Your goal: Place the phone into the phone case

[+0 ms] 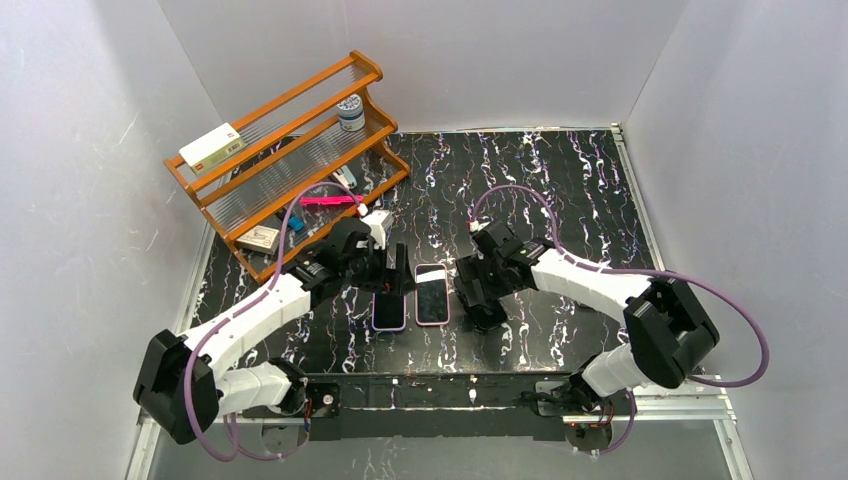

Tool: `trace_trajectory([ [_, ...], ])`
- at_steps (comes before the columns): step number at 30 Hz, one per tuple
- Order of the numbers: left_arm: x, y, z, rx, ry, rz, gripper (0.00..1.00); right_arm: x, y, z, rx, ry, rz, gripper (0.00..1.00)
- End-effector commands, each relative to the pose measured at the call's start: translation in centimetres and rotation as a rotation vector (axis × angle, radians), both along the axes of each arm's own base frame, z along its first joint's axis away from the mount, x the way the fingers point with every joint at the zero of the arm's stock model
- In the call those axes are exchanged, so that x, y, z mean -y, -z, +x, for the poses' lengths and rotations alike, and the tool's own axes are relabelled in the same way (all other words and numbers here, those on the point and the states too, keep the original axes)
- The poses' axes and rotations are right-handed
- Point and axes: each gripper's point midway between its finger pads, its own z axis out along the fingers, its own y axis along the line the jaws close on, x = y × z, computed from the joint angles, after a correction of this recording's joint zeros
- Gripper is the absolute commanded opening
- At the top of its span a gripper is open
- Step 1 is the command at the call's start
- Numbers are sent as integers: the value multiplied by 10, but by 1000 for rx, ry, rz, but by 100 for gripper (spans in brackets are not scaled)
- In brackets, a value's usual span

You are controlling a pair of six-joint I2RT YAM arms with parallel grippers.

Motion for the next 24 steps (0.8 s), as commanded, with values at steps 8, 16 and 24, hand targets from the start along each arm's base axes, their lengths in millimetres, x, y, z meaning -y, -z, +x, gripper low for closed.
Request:
trace_trajectory([
  [8,31,-14,-6,-20,-4,-75,83,0,13,12,-7,-6,8,97],
  [16,34,-7,-6,-27,-11,-80,81,7,21,-1,-61,39,40,89],
  [24,36,-7,-8,-20,0,-79,79,6,24,-8,-77,56,68,81],
])
